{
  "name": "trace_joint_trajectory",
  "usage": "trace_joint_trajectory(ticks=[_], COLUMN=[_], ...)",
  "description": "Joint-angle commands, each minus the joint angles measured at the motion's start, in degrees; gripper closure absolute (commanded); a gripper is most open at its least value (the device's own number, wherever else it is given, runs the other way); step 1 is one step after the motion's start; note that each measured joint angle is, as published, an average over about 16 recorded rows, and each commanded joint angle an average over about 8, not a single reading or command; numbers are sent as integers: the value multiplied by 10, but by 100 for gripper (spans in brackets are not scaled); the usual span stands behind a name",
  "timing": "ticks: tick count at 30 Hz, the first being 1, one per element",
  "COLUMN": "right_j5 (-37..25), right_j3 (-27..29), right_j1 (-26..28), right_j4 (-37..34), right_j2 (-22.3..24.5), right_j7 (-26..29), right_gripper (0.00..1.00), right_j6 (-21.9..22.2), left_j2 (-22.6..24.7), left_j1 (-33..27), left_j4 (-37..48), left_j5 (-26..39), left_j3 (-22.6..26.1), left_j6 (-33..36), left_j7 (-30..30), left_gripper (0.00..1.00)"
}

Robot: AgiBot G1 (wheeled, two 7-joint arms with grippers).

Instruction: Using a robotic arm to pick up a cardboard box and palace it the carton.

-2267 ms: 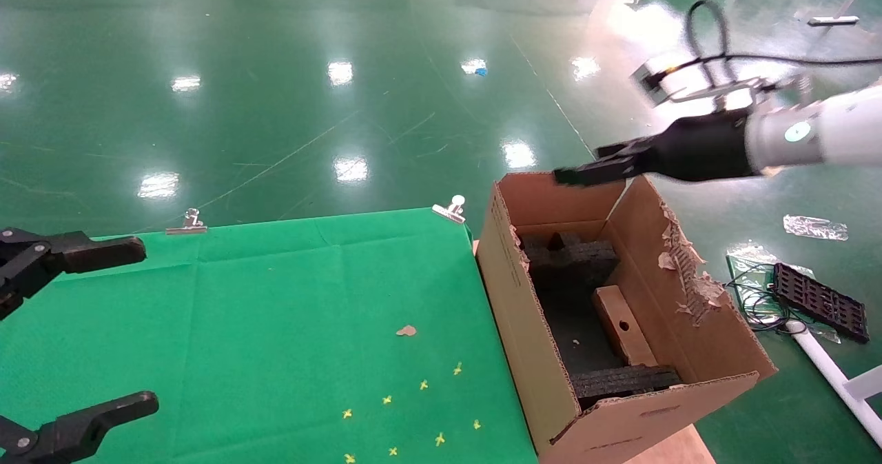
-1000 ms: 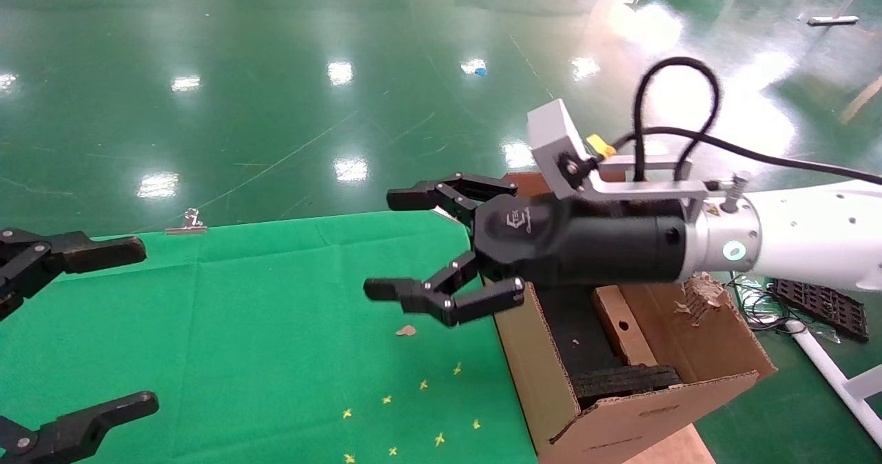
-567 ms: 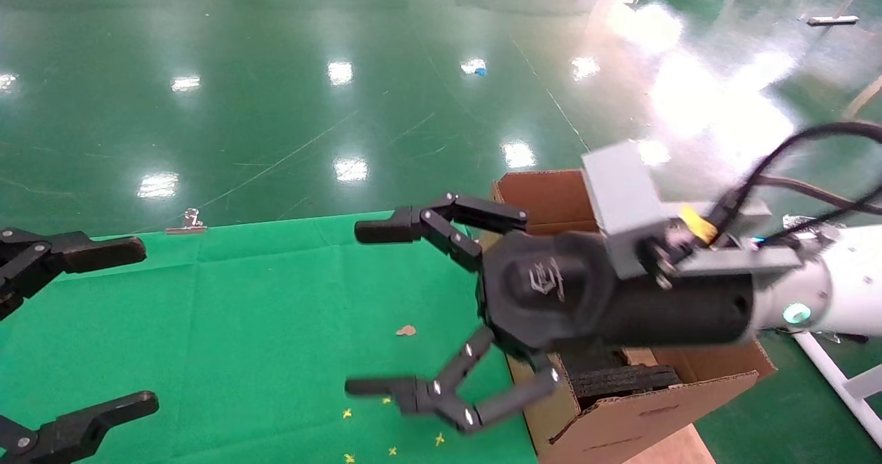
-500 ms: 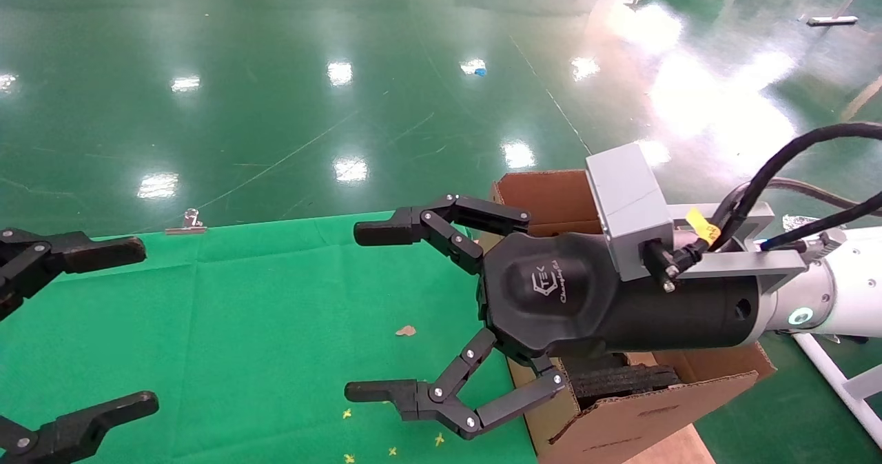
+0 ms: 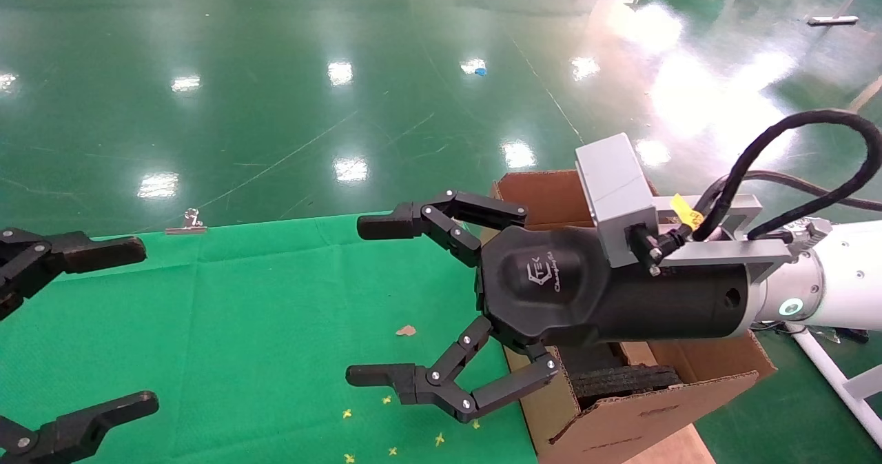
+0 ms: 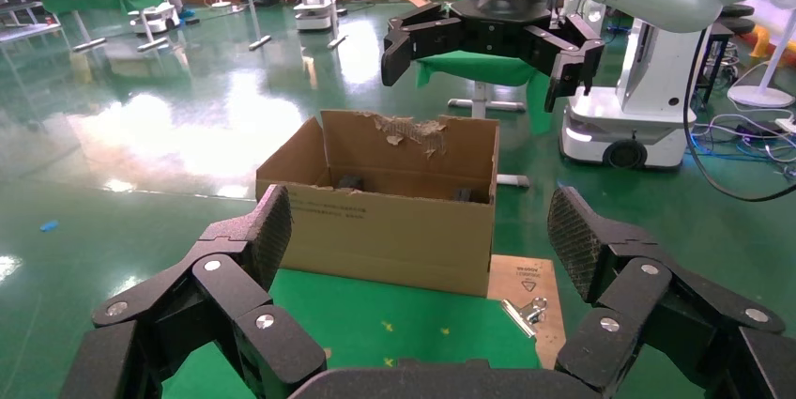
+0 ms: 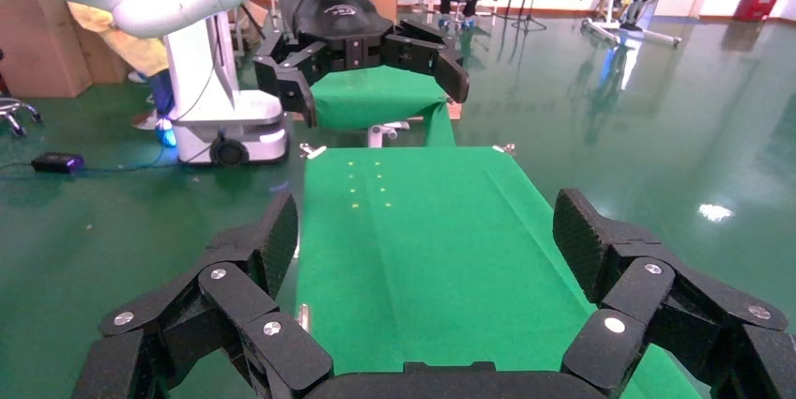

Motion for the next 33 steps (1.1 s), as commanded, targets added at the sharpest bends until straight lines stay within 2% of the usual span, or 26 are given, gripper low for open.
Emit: trace_joint_trajectory(ticks=[1, 33], right_j5=[0, -3], right_j3=[-2, -10], right_j1=[2, 8], right_j4=[-2, -8], right_j2=[0, -1], right_j7=[0, 2], right_gripper=[0, 0], right_j6=[0, 3], left_j2=[0, 0], left_j1=[0, 0], left_j4=[0, 0], left_j5=[0, 0], left_j3=[0, 0], left_j6=[0, 0], left_j7=[0, 0], left_gripper=[0, 0])
